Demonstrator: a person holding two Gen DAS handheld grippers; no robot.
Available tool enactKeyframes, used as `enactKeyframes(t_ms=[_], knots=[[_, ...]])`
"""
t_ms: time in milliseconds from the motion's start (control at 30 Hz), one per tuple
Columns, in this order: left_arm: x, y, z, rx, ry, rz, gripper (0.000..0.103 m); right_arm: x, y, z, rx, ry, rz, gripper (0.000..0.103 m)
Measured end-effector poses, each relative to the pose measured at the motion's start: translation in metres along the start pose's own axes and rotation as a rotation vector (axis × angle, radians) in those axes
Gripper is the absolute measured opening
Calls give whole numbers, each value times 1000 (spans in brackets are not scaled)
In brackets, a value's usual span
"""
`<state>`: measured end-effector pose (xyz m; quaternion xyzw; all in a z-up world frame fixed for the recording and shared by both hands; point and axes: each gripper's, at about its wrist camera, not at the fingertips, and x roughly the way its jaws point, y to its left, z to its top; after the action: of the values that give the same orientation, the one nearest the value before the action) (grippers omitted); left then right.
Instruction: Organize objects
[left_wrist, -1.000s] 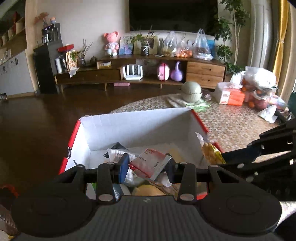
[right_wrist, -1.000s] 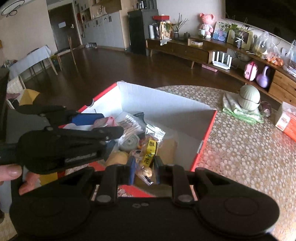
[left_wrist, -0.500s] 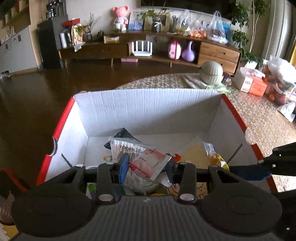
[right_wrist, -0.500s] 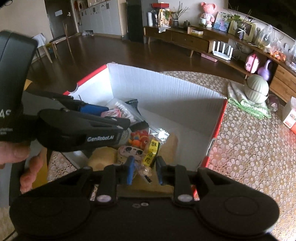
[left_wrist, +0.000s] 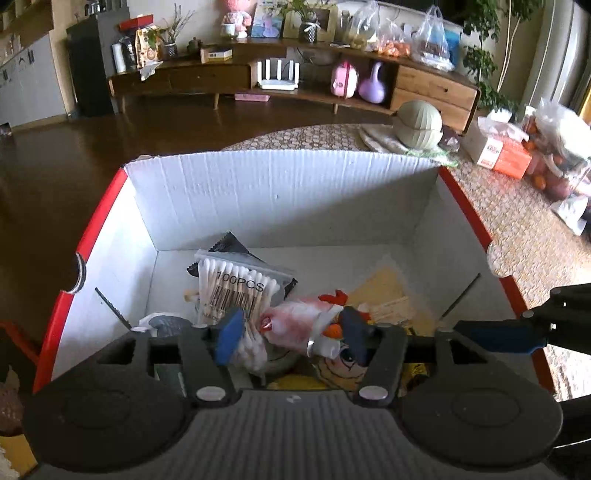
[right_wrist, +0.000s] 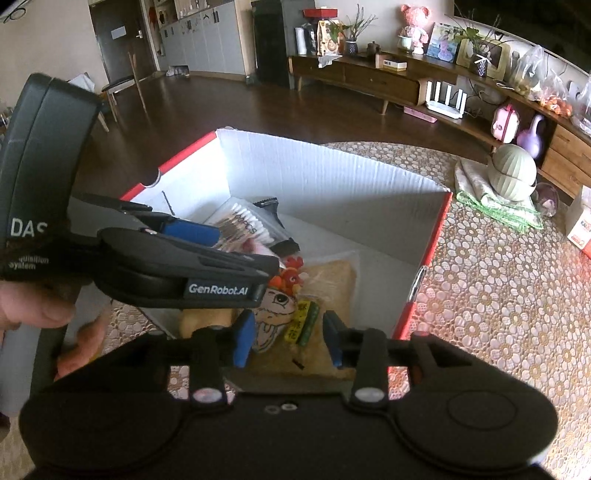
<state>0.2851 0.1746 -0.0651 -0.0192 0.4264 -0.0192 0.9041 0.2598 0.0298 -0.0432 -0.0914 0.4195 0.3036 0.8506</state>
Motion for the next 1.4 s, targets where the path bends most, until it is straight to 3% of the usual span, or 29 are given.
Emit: enactKeyframes(t_ms=[200,367,467,700,967,1133,1200,1400], knots=[[-15,4,-5,-51,-29,-16,62,-18,4,-4,-7,-30,20,52],[-41,2,-10,-41,-105,8,62,-37,8,-8,-21,-72,11,56],[-61,4,-14,-49,-150,5,72,-48,7,-10,-13,-105,24,65],[-100,3,-26,-44,-226,9,78,-76,7,-19,-12,-190,45,75],[-135,-1,-45,-33,-296,-2,86,-105,6,-33,13,-303,82,102],[-149,-5,-59,-31,-317,13,89,-122,5,-43,16,-347,102,102],[-153,-7,-65,-33,-323,20,103,-127,2,-46,28,-357,114,102],[-170,-13,-81,-24,-367,19,103,-137,-2,-57,54,-368,139,102]])
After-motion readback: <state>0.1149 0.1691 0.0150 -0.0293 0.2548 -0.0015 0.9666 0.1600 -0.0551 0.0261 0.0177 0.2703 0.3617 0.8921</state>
